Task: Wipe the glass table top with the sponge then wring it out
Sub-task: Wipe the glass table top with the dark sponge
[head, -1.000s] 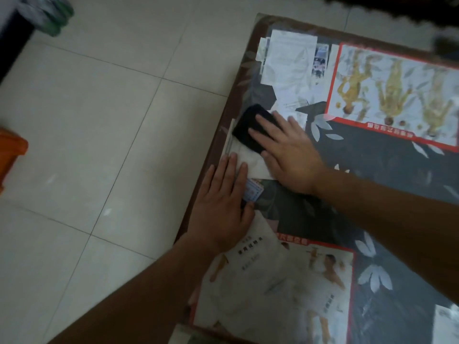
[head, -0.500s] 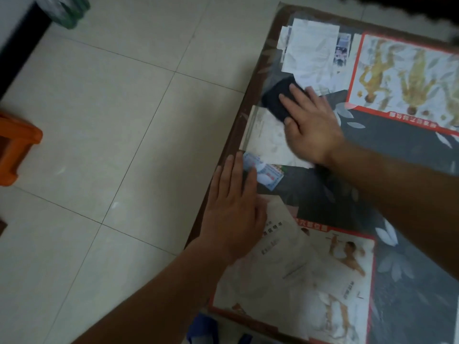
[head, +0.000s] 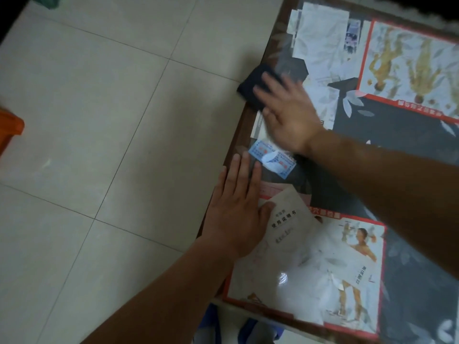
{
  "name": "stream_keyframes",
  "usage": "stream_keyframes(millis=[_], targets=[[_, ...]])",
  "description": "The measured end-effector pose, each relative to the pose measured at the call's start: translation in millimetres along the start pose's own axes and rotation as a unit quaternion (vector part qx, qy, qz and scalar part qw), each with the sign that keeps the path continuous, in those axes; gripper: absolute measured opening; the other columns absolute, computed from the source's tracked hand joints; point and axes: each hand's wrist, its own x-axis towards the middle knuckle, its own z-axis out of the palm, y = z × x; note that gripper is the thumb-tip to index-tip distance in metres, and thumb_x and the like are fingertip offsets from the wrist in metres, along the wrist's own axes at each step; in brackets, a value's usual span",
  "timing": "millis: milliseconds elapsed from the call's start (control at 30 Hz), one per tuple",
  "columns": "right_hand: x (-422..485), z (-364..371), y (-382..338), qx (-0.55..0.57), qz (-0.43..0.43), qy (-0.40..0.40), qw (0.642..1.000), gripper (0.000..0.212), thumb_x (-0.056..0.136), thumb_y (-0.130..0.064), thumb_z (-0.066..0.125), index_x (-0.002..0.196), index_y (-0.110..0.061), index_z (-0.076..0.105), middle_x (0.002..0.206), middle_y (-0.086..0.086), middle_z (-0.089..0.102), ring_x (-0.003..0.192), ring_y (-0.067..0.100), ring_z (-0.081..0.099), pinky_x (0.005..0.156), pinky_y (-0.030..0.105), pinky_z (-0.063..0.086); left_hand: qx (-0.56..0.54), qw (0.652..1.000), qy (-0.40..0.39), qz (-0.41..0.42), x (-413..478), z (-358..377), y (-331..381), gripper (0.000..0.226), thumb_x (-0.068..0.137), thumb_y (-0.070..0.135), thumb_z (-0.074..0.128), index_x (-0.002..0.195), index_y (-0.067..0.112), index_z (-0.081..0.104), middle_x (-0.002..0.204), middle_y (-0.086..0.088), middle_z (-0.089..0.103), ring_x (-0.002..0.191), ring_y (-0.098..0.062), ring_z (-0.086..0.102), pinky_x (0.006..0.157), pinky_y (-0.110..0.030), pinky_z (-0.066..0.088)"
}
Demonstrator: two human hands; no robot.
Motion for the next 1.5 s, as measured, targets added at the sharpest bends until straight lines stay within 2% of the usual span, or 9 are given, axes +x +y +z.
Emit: stream_keyframes(millis=[133, 333, 433, 600, 733, 833, 1033, 1367, 1500], targets=[[-32.1, -0.4, 16.9, -0.029, -0.167, -0.076, 0.983, 0.054, 0.102, -0.031, 0.033, 0.156, -0.026, 0.032, 0.167, 0.002, 0.019, 0.155, 0.028, 0.007, 0.125, 0.048, 0.005, -0.001, 1.000, -0.011, -0.002, 0.0, -1.7, 1.1, 0.075, 0.102, 0.054, 0.020, 0.158, 0.008, -0.001, 0.166, -0.016, -0.007, 0.152, -0.027, -0.015, 0.124, -0.048, 0.002], [-7.0, -12.7, 53.9, 0.033, 0.176, 0.044, 0.983, 0.055, 0.106, -0.037, 0.026, 0.159, -0.027, 0.022, 0.169, 0.004, 0.009, 0.155, 0.033, 0.004, 0.126, 0.049, 0.003, -0.005, 1.000, 0.009, 0.002, 0.7, -0.9, 0.7, 0.075, 0.101, 0.055, 0.019, 0.158, 0.009, 0.004, 0.166, -0.016, -0.005, 0.153, -0.027, -0.012, 0.124, -0.047, 0.001], [-70.5, 4.4, 30.4, 0.018, 0.130, 0.064, 0.989, 0.055, 0.104, -0.037, 0.027, 0.157, -0.025, 0.028, 0.168, 0.006, 0.017, 0.154, 0.034, 0.011, 0.125, 0.052, 0.008, -0.004, 1.000, 0.004, 0.000, 0.7, -1.3, 1.6, 0.076, 0.099, 0.055, 0.016, 0.158, 0.008, 0.006, 0.166, -0.017, -0.005, 0.153, -0.028, -0.010, 0.124, -0.048, 0.004], [-182.6, 17.3, 17.6, -0.005, 0.001, -0.015, 1.000, 0.051, 0.100, -0.032, 0.036, 0.149, -0.019, 0.044, 0.164, 0.006, 0.028, 0.154, 0.031, 0.016, 0.124, 0.056, 0.015, -0.014, 1.000, 0.024, 0.003, 0.3, 1.3, 0.4, 0.075, 0.100, 0.053, 0.024, 0.157, 0.006, 0.013, 0.166, -0.019, 0.003, 0.154, -0.031, -0.002, 0.123, -0.051, 0.011], [-156.6, 3.4, 38.9, 0.055, 0.120, 0.040, 0.990, 0.056, 0.086, -0.031, 0.043, 0.137, -0.008, 0.050, 0.160, 0.014, 0.033, 0.153, 0.032, 0.019, 0.122, 0.058, 0.020, -0.007, 0.999, 0.031, 0.006, 1.5, 0.6, 0.9, 0.075, 0.099, 0.051, 0.025, 0.157, 0.006, 0.014, 0.166, -0.019, 0.004, 0.154, -0.031, -0.002, 0.123, -0.050, 0.009], [-139.8, 6.8, 26.7, 0.051, 0.178, 0.069, 0.980, 0.065, 0.091, -0.032, 0.040, 0.153, -0.013, 0.034, 0.165, 0.010, 0.024, 0.154, 0.032, 0.015, 0.124, 0.054, 0.014, -0.002, 0.999, 0.033, 0.009, 0.8, 0.6, 1.3, 0.075, 0.098, 0.050, 0.027, 0.157, 0.005, 0.016, 0.165, -0.020, 0.006, 0.154, -0.032, 0.000, 0.123, -0.051, 0.010], [-177.8, 21.9, -6.3, 0.003, 0.042, -0.005, 0.999, 0.051, 0.105, -0.037, 0.028, 0.154, -0.024, 0.037, 0.166, 0.005, 0.021, 0.155, 0.030, 0.010, 0.124, 0.055, 0.014, -0.016, 0.998, 0.045, 0.030, 24.5, -13.3, 0.2, 0.074, 0.092, 0.046, 0.033, 0.149, -0.002, 0.034, 0.159, -0.027, 0.023, 0.150, -0.038, 0.016, 0.122, -0.053, 0.012], [21.3, -13.7, 32.4, -0.043, -0.041, -0.034, 0.998, 0.054, 0.104, -0.043, 0.021, 0.157, -0.034, 0.025, 0.168, 0.000, 0.011, 0.155, 0.028, 0.004, 0.125, 0.049, 0.001, -0.034, 0.999, 0.028, 0.013, 74.2, -14.0, -8.0, 0.085, 0.091, 0.051, 0.025, 0.156, 0.000, 0.007, 0.165, -0.021, -0.002, 0.153, -0.030, -0.006, 0.123, -0.048, 0.006], [103.9, -28.6, 57.7, -0.044, 0.099, 0.012, 0.994, 0.052, 0.107, -0.041, 0.023, 0.159, -0.034, 0.018, 0.170, 0.002, 0.004, 0.155, 0.033, 0.002, 0.125, 0.050, 0.000, -0.034, 0.999, 0.016, 0.014, 74.7, -14.9, -7.6, 0.084, 0.094, 0.053, 0.025, 0.157, 0.002, 0.003, 0.165, -0.019, -0.007, 0.153, -0.029, -0.011, 0.124, -0.047, 0.001]])
